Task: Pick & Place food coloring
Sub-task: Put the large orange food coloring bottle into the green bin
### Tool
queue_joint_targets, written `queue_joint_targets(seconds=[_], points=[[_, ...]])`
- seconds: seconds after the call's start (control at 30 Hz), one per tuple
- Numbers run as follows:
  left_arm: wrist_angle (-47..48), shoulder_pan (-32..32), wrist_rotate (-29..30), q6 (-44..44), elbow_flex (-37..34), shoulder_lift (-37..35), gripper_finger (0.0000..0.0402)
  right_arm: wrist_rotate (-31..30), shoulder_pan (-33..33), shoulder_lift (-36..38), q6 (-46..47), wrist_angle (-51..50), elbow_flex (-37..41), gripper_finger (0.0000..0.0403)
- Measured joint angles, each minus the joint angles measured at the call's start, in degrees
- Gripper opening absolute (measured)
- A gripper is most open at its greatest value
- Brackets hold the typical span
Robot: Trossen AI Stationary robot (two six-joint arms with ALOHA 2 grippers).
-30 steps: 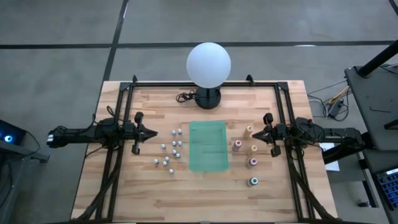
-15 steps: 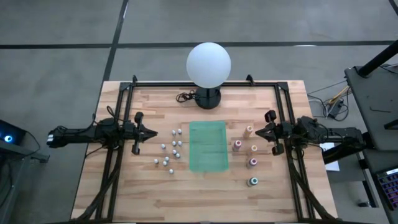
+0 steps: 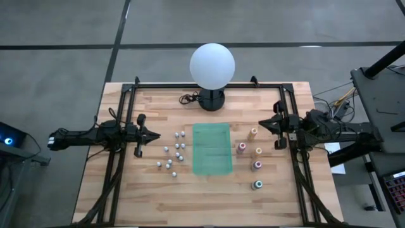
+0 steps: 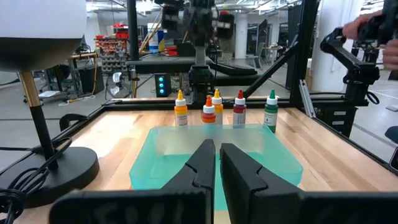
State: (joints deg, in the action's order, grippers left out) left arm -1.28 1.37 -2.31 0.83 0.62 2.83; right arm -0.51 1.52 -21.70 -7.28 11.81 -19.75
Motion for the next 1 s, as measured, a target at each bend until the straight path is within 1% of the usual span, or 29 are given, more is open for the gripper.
queue_joint_targets(seconds=[0.17, 0.37, 0.47, 0.67, 0.77, 0.87, 1.0], points=[[0.0, 0.0, 0.0, 0.0, 0.0, 0.0, 0.0000, -1.4, 0.0, -7.7, -3.8, 0.2, -9.2, 0.0009], [0.0, 0.0, 0.0, 0.0, 0.0, 0.0, 0.0000, -6.6, 0.0, -15.5, -4.4, -0.1, -19.2, 0.0009], [0.0, 0.0, 0.0, 0.0, 0.0, 0.0, 0.0000, -8.5, 0.0, -18.2, -6.0, 0.0, -23.5, 0.0009], [0.0, 0.0, 0.0, 0.0, 0.0, 0.0, 0.0000, -8.7, 0.0, -22.2, -9.0, 0.2, -30.7, 0.0009], [0.0, 0.0, 0.0, 0.0, 0.0, 0.0, 0.0000, -8.7, 0.0, -24.0, -8.1, 0.2, -34.6, 0.0009], [0.0, 0.0, 0.0, 0.0, 0.0, 0.0, 0.0000, -8.6, 0.0, -26.1, -4.9, -0.6, -39.3, 0.0009], [0.0, 0.0, 0.0, 0.0, 0.0, 0.0, 0.0000, -8.6, 0.0, -29.4, -2.5, -6.0, -46.3, 0.0009]])
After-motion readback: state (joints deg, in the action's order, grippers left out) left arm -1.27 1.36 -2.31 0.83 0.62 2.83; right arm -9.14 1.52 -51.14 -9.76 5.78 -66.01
